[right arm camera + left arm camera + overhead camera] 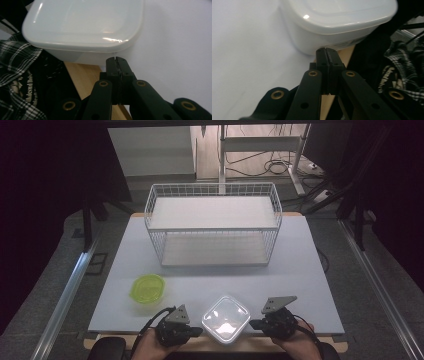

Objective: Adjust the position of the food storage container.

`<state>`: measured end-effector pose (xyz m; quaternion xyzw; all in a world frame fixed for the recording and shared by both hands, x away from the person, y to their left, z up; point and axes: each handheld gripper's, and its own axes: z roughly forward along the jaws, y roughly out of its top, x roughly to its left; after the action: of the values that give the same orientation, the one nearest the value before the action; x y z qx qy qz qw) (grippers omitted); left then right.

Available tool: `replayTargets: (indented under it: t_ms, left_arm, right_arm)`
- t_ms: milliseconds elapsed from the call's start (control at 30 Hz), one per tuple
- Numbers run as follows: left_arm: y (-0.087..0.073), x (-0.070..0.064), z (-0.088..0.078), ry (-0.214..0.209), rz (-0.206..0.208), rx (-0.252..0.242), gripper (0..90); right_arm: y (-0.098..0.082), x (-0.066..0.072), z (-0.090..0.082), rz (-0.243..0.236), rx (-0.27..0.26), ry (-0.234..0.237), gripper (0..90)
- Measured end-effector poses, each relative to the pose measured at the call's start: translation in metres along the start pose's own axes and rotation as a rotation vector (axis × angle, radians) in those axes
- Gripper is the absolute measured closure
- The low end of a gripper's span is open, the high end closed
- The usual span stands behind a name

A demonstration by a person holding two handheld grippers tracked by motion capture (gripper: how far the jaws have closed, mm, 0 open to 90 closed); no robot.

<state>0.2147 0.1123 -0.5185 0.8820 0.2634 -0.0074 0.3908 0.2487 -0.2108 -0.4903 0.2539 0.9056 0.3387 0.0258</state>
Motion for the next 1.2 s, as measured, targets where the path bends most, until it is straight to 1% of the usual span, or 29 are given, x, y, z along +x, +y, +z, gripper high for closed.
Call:
replayTargets:
  t_ms: [67,167,300,333,367,400,467,500,533,567,633,700,767,833,900,933,1000,1067,1100,1133,1200]
  left_arm:
    - [0.003,-0.001,0.004,-0.002,0.002,0.004,89.7]
    - [0.007,0.001,0.007,0.012,-0.004,0.009,89.8]
    - [0.009,0.009,0.007,0.033,-0.037,-0.002,89.7]
    - [0.010,0.014,0.007,0.048,-0.052,-0.005,89.5]
    - [0.010,0.014,0.007,0.048,-0.052,-0.005,89.5]
    - [0.011,0.016,0.007,0.050,-0.063,-0.011,89.4]
    - [0.012,0.020,0.008,0.060,-0.073,-0.016,89.3]
    - [0.013,0.021,0.008,0.065,-0.077,-0.018,89.2]
    - [0.014,0.023,0.009,0.068,-0.081,-0.020,88.9]
    - [0.015,0.025,0.009,0.069,-0.087,-0.023,88.9]
    - [0.016,0.029,0.010,0.071,-0.098,-0.033,88.9]
    - [0.018,0.032,0.012,0.078,-0.105,-0.038,88.8]
    - [0.019,0.034,0.013,0.090,-0.107,-0.041,88.6]
    - [0.020,0.037,0.013,0.097,-0.112,-0.044,88.4]
    - [0.021,0.040,0.013,0.111,-0.121,-0.047,87.6]
    - [0.022,0.044,0.014,0.124,-0.125,-0.043,87.6]
    - [0.023,0.046,0.014,0.127,-0.131,-0.043,87.6]
    - [0.025,0.050,0.015,0.139,-0.129,-0.036,88.0]
    - [0.027,0.051,0.016,0.148,-0.135,-0.040,88.2]
    - [0.028,0.054,0.016,0.155,-0.134,-0.038,88.5]
    - [0.032,0.058,0.018,0.165,-0.139,-0.040,88.7]
  right_arm:
    - [0.001,0.001,0.002,-0.010,0.003,0.009,89.4]
    - [0.002,0.002,0.005,-0.011,0.004,0.017,89.4]
    - [0.005,0.000,0.010,-0.015,-0.009,0.020,89.3]
    - [0.007,-0.001,0.012,-0.008,-0.014,0.021,89.3]
    - [0.007,-0.001,0.012,-0.008,-0.014,0.021,89.3]
    - [0.008,-0.003,0.014,-0.005,-0.022,0.016,89.3]
    - [0.009,-0.004,0.014,-0.002,-0.022,0.014,89.2]
    - [0.009,-0.006,0.014,-0.004,-0.025,0.008,89.2]
    - [0.008,-0.010,0.012,0.007,-0.026,-0.015,89.1]
    - [0.008,-0.010,0.012,0.007,-0.026,-0.015,89.1]
    - [0.007,-0.016,0.009,0.036,-0.030,-0.056,89.0]
    - [0.006,-0.024,0.007,0.060,-0.051,-0.086,88.6]
    - [0.007,-0.028,0.007,0.082,-0.068,-0.110,88.2]
    - [0.010,-0.031,0.008,0.092,-0.080,-0.115,88.4]
    - [0.011,-0.032,0.010,0.096,-0.079,-0.129,88.6]
    - [0.012,-0.034,0.013,0.115,-0.079,-0.123,88.8]
    - [0.012,-0.034,0.014,0.120,-0.080,-0.124,88.8]
    - [0.013,-0.034,0.017,0.123,-0.077,-0.131,88.9]
    - [0.014,-0.034,0.018,0.125,-0.076,-0.132,88.9]
    - [0.016,-0.034,0.020,0.132,-0.079,-0.119,88.9]
    - [0.018,-0.034,0.022,0.130,-0.076,-0.116,88.8]
